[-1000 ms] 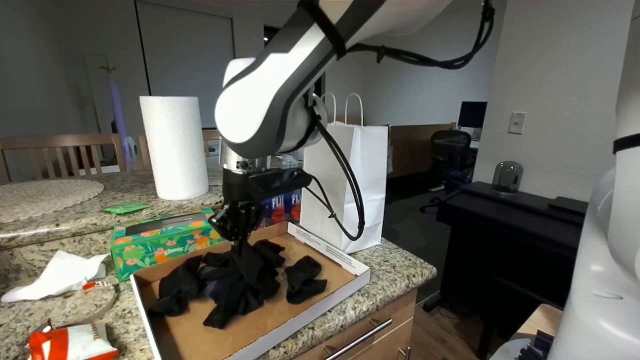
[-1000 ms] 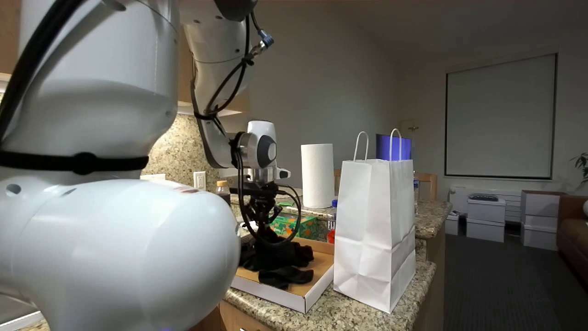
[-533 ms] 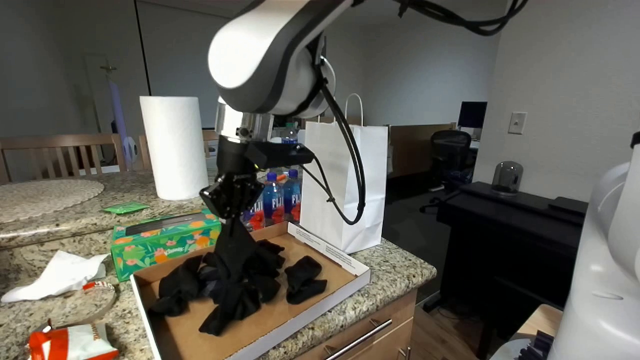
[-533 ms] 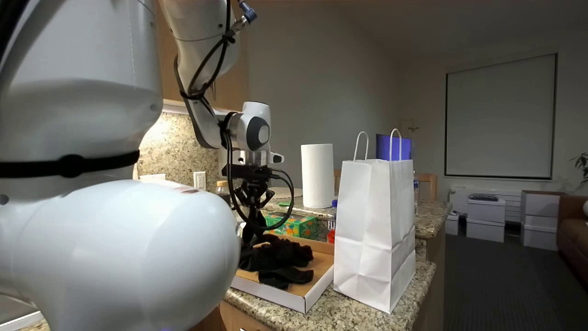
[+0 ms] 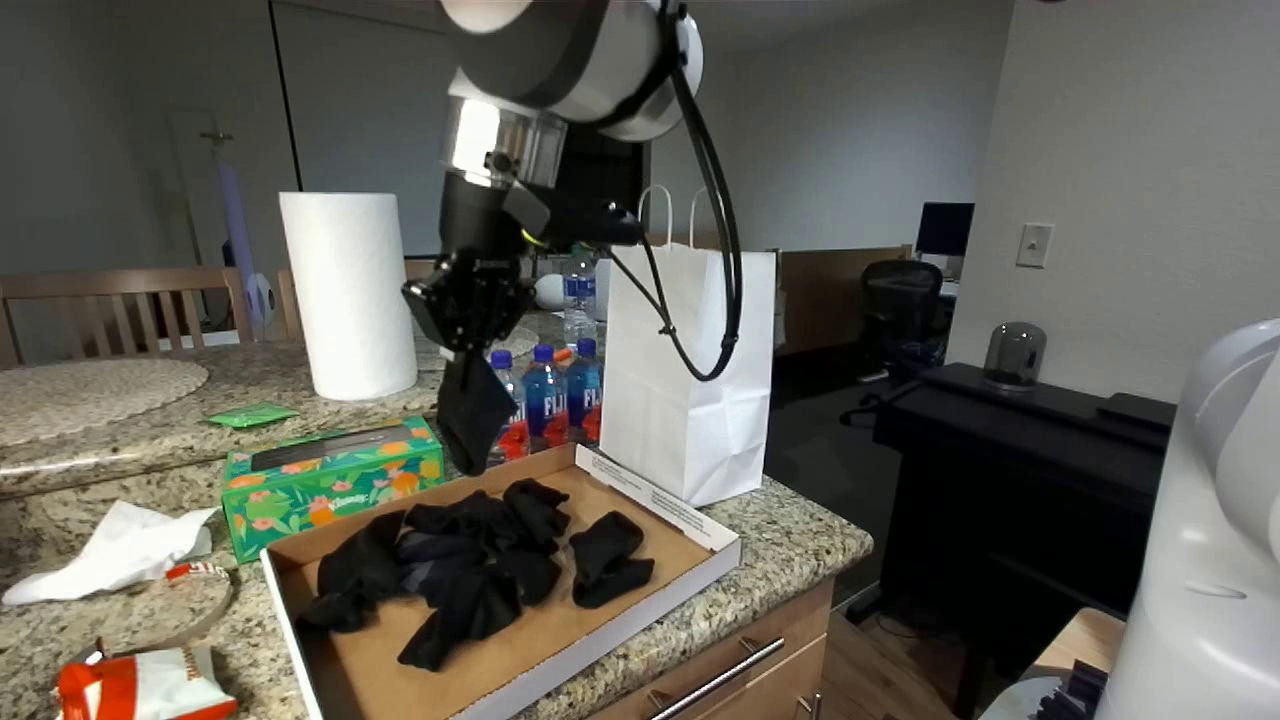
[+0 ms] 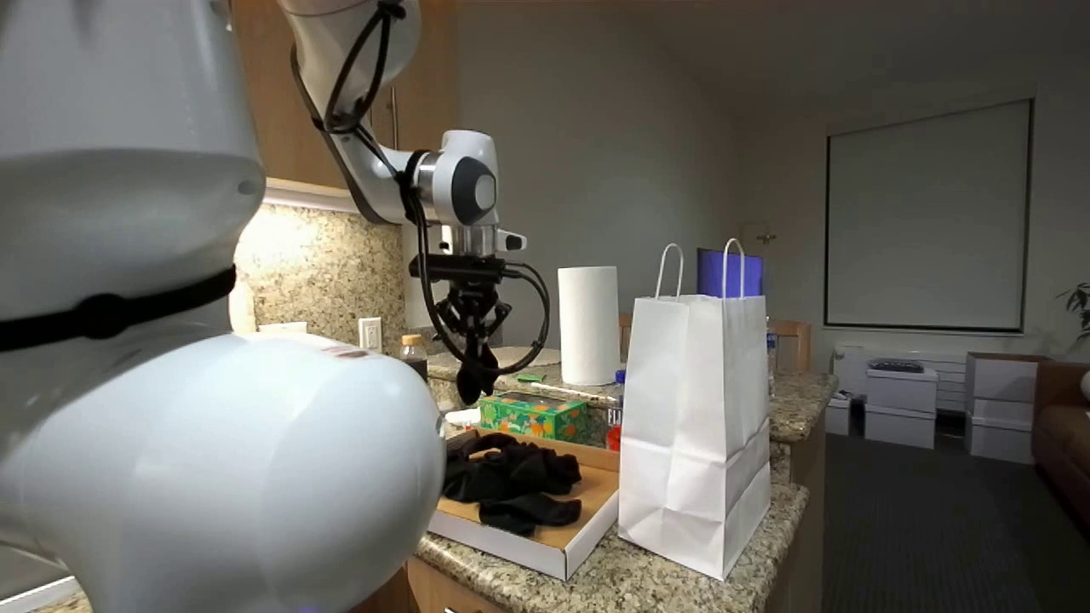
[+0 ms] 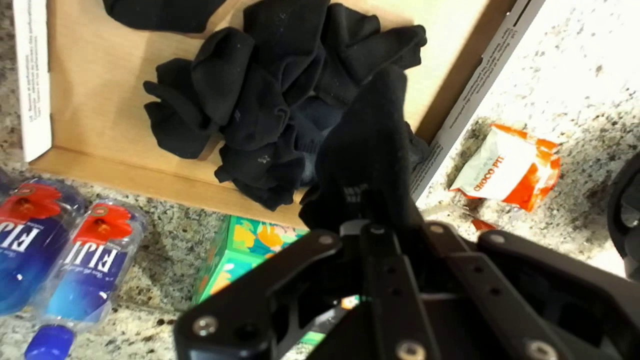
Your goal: Place the black socks inside the white bag
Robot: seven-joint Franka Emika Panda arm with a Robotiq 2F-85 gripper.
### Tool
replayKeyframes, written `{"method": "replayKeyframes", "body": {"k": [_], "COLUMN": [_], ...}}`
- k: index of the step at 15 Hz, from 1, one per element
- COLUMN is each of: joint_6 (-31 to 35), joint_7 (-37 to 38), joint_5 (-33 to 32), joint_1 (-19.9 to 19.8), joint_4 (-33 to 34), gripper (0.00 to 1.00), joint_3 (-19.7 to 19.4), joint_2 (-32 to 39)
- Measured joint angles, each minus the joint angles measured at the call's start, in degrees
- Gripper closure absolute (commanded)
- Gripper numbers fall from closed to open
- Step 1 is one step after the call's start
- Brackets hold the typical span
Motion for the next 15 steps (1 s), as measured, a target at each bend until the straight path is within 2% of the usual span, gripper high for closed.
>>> {"method": "replayKeyframes", "body": {"k": [9,15], "joint_6": [-17.4,-18.9], "joint_7": [0.0,4.9], "joint_5": [-0.8,-0.8], "joint_1": [-4.0,-8.4], "joint_4": [13.0,21.4], "gripper": [0.92,0.92], "joint_3": [-5.0,-7.6], "joint_2": [-6.9,-10.1]}}
